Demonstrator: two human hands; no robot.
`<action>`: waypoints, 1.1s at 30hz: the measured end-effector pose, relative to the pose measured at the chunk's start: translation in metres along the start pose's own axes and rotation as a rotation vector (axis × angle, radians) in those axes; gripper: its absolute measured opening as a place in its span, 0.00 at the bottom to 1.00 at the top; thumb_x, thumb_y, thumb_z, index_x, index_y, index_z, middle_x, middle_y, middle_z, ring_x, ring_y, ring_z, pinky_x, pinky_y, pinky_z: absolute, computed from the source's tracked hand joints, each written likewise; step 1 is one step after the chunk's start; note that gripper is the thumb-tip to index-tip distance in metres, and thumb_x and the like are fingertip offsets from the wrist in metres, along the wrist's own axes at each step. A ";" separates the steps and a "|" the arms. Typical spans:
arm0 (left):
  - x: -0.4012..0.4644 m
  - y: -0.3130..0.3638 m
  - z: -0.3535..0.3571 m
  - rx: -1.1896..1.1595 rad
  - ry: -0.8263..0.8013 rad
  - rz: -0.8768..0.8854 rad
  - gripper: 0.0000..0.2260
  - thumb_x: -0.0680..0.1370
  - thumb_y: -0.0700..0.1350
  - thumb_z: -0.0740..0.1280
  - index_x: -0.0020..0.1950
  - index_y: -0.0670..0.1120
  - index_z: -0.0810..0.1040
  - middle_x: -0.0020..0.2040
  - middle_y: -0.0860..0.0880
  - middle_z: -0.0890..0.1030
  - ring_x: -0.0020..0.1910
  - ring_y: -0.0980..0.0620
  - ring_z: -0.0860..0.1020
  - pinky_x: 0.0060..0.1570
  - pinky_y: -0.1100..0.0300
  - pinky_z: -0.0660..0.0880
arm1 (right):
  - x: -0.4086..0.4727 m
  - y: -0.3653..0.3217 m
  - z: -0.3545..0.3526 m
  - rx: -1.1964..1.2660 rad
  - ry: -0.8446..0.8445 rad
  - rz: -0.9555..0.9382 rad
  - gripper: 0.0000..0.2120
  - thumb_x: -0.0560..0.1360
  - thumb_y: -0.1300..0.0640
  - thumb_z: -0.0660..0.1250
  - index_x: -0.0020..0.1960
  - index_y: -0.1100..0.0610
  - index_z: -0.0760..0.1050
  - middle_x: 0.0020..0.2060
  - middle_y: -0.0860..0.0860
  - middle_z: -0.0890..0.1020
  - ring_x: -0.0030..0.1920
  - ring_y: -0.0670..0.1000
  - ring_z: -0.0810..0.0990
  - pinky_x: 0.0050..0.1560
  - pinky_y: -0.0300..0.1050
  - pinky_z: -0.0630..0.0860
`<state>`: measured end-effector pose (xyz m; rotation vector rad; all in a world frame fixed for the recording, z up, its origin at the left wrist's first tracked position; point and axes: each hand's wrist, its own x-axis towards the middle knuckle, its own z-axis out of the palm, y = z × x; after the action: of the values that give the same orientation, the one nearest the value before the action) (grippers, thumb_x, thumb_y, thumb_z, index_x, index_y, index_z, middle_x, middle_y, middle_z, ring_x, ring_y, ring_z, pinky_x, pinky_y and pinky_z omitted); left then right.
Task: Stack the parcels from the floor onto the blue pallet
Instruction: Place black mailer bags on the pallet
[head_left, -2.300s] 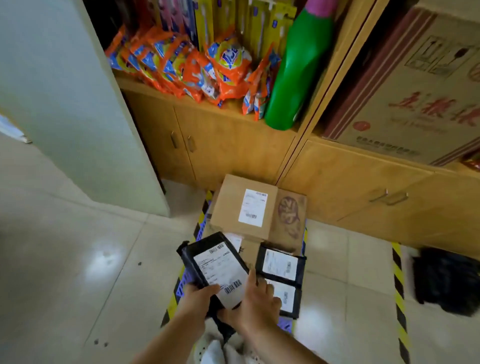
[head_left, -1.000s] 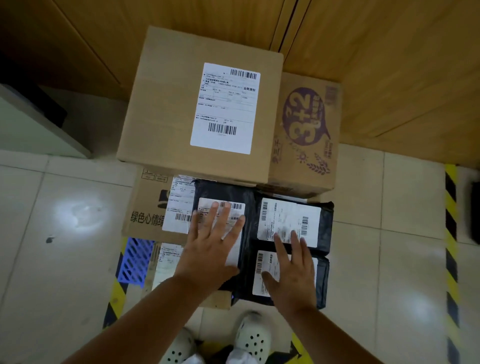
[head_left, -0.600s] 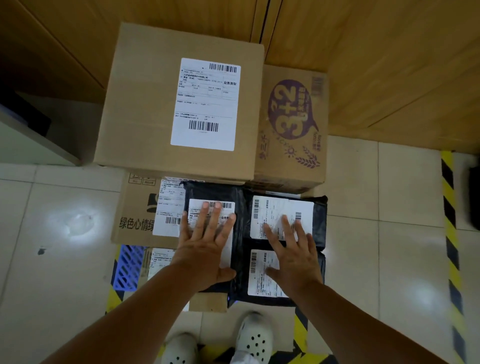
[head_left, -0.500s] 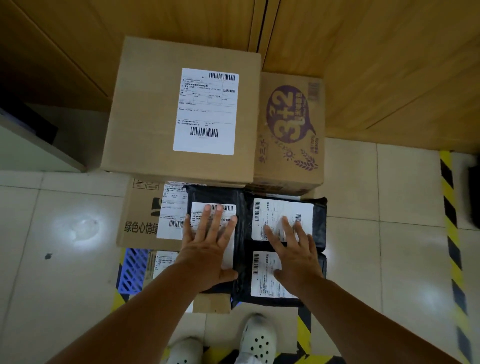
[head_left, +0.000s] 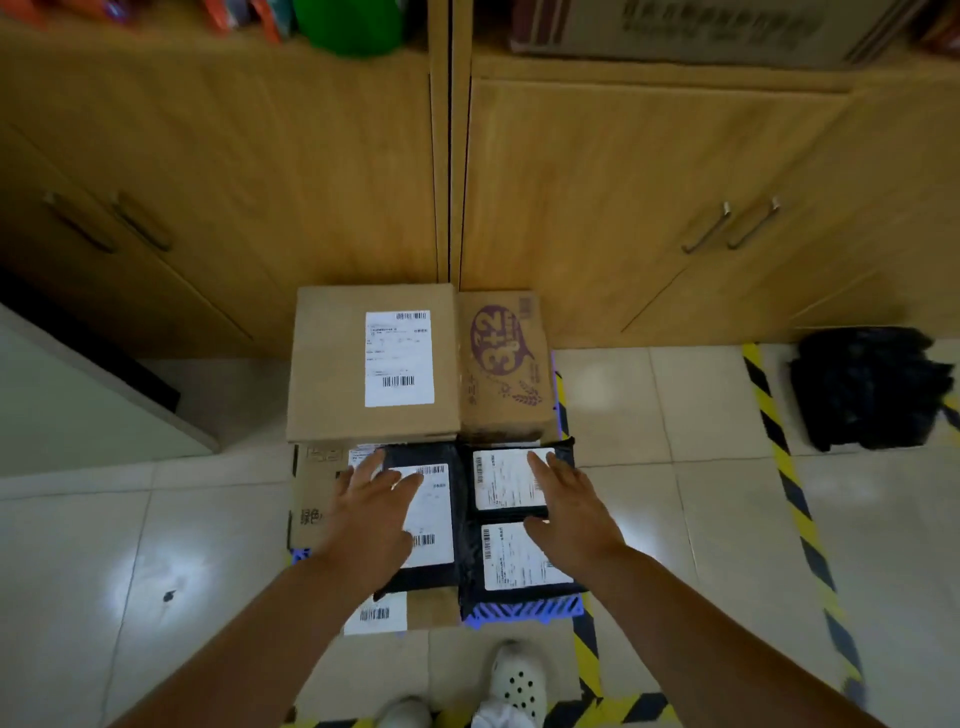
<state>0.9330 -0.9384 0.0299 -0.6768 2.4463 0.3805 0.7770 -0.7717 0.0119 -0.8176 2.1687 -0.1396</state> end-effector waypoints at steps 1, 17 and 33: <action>-0.016 0.002 -0.017 -0.032 0.023 -0.004 0.29 0.78 0.50 0.61 0.77 0.52 0.55 0.76 0.52 0.61 0.77 0.48 0.46 0.74 0.53 0.46 | -0.019 -0.008 -0.013 0.019 0.025 0.003 0.35 0.79 0.52 0.59 0.78 0.49 0.42 0.78 0.51 0.47 0.77 0.53 0.45 0.75 0.49 0.54; -0.244 0.091 -0.247 -0.161 0.228 0.341 0.30 0.79 0.49 0.62 0.78 0.51 0.52 0.78 0.52 0.54 0.75 0.51 0.56 0.68 0.61 0.60 | -0.349 -0.066 -0.191 0.107 0.397 0.022 0.24 0.78 0.55 0.61 0.74 0.51 0.62 0.70 0.50 0.68 0.69 0.49 0.64 0.65 0.40 0.65; -0.308 0.357 -0.256 -0.222 0.196 0.616 0.27 0.80 0.49 0.61 0.77 0.50 0.56 0.76 0.53 0.56 0.69 0.54 0.66 0.63 0.61 0.67 | -0.560 0.141 -0.230 0.160 0.608 0.278 0.21 0.78 0.52 0.62 0.71 0.50 0.68 0.67 0.48 0.72 0.69 0.49 0.65 0.66 0.40 0.65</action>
<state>0.8439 -0.6270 0.4582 -0.0204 2.7923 0.8666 0.8049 -0.3645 0.4803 -0.4006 2.7683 -0.4627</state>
